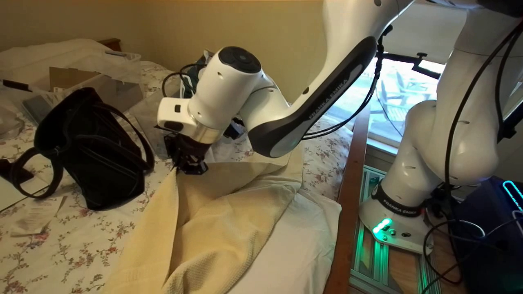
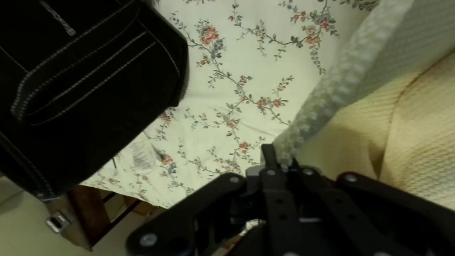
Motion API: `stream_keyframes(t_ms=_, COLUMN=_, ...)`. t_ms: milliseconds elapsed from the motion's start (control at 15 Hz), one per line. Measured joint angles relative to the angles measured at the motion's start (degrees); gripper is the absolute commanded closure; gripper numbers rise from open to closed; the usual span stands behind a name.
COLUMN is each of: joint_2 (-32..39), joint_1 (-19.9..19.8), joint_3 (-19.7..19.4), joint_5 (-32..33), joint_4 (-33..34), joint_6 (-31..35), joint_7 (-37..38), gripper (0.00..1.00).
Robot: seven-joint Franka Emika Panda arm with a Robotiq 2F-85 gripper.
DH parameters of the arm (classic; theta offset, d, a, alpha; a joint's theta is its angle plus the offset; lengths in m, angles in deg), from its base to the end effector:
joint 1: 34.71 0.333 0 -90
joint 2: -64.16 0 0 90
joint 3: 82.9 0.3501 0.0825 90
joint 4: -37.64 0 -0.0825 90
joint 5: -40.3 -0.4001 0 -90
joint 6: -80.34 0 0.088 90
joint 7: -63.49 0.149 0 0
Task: Unfold the towel.
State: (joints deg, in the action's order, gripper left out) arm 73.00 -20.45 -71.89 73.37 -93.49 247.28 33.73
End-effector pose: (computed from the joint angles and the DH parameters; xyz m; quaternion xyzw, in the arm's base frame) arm 0.5267 0.2791 0.3172 0.7128 0.6532 0.2238 0.1230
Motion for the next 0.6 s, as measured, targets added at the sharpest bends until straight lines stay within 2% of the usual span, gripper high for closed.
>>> stream_keyframes(t_ms=267, joint_2=0.6, joint_1=-2.5, joint_3=-2.6, joint_5=-3.1, joint_4=3.0, joint_6=-0.3, joint_7=4.1, gripper=0.99)
stream_keyframes(t_ms=333, joint_2=1.2, joint_1=-3.1, joint_3=-3.4, joint_5=-3.8, joint_4=3.6, joint_6=-0.3, joint_7=5.4, gripper=0.71)
stream_keyframes(t_ms=467, joint_2=3.3, joint_1=-4.7, joint_3=-3.4, joint_5=-8.3, joint_4=4.6, joint_6=-0.1, joint_7=5.9, gripper=0.64)
stream_keyframes(t_ms=600, joint_2=6.3, joint_1=-6.4, joint_3=-0.6, joint_5=-15.5, joint_4=5.5, joint_6=-0.2, joint_7=3.1, gripper=0.51)
